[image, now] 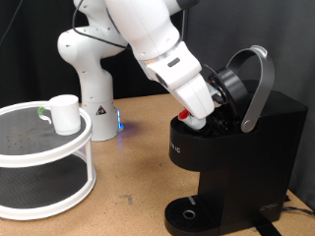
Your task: Make a cup of coffee with the keurig machine
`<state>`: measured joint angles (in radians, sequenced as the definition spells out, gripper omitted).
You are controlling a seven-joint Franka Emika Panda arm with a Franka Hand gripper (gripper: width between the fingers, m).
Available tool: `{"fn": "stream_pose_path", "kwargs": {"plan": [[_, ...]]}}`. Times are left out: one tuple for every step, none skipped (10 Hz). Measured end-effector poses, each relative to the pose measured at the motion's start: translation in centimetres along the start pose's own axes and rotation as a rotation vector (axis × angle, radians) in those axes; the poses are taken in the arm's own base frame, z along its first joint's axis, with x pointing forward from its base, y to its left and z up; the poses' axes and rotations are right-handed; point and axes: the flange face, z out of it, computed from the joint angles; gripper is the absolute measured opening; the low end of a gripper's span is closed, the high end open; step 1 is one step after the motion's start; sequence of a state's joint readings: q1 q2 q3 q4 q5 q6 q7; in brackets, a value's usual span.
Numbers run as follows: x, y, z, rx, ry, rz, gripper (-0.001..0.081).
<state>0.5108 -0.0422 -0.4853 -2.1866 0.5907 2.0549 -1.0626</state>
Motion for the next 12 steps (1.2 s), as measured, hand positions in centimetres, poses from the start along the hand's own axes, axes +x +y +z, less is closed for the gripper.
{"fn": "stream_pose_path", "kwargs": {"plan": [[0.06, 0.02, 0.17, -0.001, -0.001, 0.0, 0.0094], [0.13, 0.05, 0.34, -0.002, -0.002, 0.001, 0.0094], [0.2, 0.07, 0.47, -0.002, -0.002, 0.002, 0.0094], [0.23, 0.09, 0.52, -0.002, 0.0, 0.003, 0.0095], [0.2, 0.19, 0.6, -0.005, -0.001, 0.005, 0.0095], [0.17, 0.28, 0.73, -0.005, -0.003, 0.007, 0.0261], [0.14, 0.32, 0.77, -0.004, -0.003, 0.008, 0.0444], [0.13, 0.34, 0.75, -0.004, -0.002, 0.009, 0.0444], [0.14, 0.34, 0.73, -0.001, 0.004, 0.01, 0.0579], [0.26, 0.3, 0.64, 0.009, 0.026, 0.001, 0.0579], [0.42, 0.15, 0.39, 0.026, 0.05, -0.015, 0.0744], [0.63, -0.24, -0.11, 0.056, 0.064, -0.031, 0.0788]]}}
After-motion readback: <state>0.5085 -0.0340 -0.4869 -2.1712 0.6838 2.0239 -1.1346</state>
